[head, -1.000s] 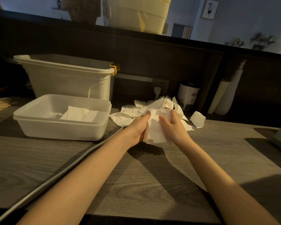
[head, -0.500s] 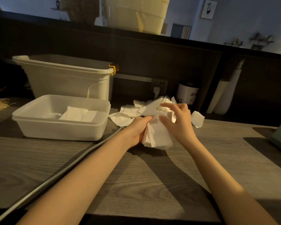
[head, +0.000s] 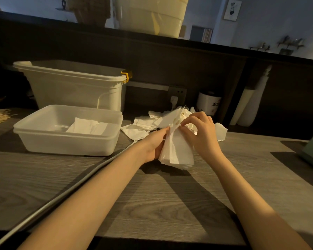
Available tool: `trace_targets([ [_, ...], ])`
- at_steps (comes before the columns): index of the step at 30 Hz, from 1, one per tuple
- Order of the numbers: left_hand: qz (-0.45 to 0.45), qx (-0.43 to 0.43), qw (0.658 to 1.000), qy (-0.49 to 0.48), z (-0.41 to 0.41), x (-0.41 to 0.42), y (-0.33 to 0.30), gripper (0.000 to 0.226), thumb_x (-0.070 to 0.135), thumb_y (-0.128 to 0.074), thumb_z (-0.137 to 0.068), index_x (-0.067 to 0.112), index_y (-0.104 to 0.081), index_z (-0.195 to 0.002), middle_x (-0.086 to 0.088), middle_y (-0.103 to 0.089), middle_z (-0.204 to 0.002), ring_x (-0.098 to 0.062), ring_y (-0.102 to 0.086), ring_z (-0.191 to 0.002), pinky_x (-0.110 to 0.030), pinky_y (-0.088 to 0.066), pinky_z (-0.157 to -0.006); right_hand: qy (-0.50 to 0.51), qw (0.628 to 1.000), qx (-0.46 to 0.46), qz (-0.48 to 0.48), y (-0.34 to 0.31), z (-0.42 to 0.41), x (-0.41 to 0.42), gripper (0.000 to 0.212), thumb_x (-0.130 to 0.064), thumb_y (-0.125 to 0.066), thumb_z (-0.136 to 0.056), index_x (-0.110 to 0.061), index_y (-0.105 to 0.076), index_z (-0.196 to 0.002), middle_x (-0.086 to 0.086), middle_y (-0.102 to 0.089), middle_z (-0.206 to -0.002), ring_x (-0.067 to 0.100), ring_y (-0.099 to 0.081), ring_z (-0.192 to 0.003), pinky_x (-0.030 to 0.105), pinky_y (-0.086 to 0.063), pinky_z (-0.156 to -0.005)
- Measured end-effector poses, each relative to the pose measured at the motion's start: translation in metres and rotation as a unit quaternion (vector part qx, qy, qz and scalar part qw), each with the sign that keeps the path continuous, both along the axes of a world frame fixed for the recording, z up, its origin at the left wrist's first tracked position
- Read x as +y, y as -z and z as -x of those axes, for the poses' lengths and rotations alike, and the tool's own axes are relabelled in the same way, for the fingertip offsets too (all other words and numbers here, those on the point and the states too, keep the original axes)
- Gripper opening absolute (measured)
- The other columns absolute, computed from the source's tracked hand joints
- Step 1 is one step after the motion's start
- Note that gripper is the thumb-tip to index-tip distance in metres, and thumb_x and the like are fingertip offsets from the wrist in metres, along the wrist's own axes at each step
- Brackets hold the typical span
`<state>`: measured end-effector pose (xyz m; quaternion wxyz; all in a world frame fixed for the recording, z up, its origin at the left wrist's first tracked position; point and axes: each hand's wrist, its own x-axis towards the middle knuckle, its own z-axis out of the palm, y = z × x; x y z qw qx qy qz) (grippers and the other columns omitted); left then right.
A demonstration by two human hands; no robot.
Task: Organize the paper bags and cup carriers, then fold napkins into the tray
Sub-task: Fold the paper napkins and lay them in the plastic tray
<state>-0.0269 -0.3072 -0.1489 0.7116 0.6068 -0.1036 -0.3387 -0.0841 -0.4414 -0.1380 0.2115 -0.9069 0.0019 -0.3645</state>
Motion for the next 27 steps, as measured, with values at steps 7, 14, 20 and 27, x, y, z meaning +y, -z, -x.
trace_targets([
  [7,0.006,0.013,1.000,-0.009,-0.002,0.006,0.000,0.019,0.028,-0.044,-0.098,0.019,-0.050,-0.113,-0.007,-0.062,-0.101,-0.024,-0.059,-0.093,-0.040,-0.047,-0.080,-0.028,0.995,-0.008,-0.096,-0.006,0.004,-0.002,0.017,-0.017,-0.053,-0.094,-0.008,-0.055,-0.108,-0.005,-0.058,-0.103,0.007,-0.052,-0.098,0.018,-0.040,-0.080],
  [14,0.007,-0.021,1.000,-0.017,-0.005,0.005,0.003,0.029,0.033,-0.047,-0.096,0.013,-0.058,-0.114,-0.010,-0.065,-0.104,-0.025,-0.061,-0.089,-0.035,-0.051,-0.071,-0.060,0.992,-0.014,-0.109,-0.007,0.005,-0.005,0.004,-0.016,-0.050,-0.096,-0.020,-0.050,-0.097,-0.006,-0.056,-0.095,0.004,-0.052,-0.085,0.013,-0.044,-0.069],
  [20,-0.001,-0.001,1.000,-0.013,-0.003,0.005,-0.001,0.037,0.041,-0.039,-0.098,0.018,-0.054,-0.123,-0.008,-0.065,-0.105,-0.022,-0.062,-0.090,-0.032,-0.051,-0.067,-0.031,0.998,0.035,-0.050,-0.007,0.003,-0.009,0.014,-0.016,-0.049,-0.096,-0.013,-0.057,-0.107,-0.006,-0.055,-0.098,0.012,-0.052,-0.092,0.023,-0.042,-0.074],
  [27,-0.009,-0.010,1.000,-0.011,0.000,0.006,-0.004,0.027,0.032,-0.047,-0.096,0.018,-0.051,-0.119,-0.008,-0.062,-0.106,-0.024,-0.060,-0.100,-0.037,-0.050,-0.082,0.056,0.984,0.071,-0.150,-0.003,-0.001,-0.014,0.028,-0.032,-0.049,-0.096,-0.015,-0.053,-0.119,-0.004,-0.056,-0.104,0.004,-0.052,-0.078,0.015,-0.040,-0.063],
])
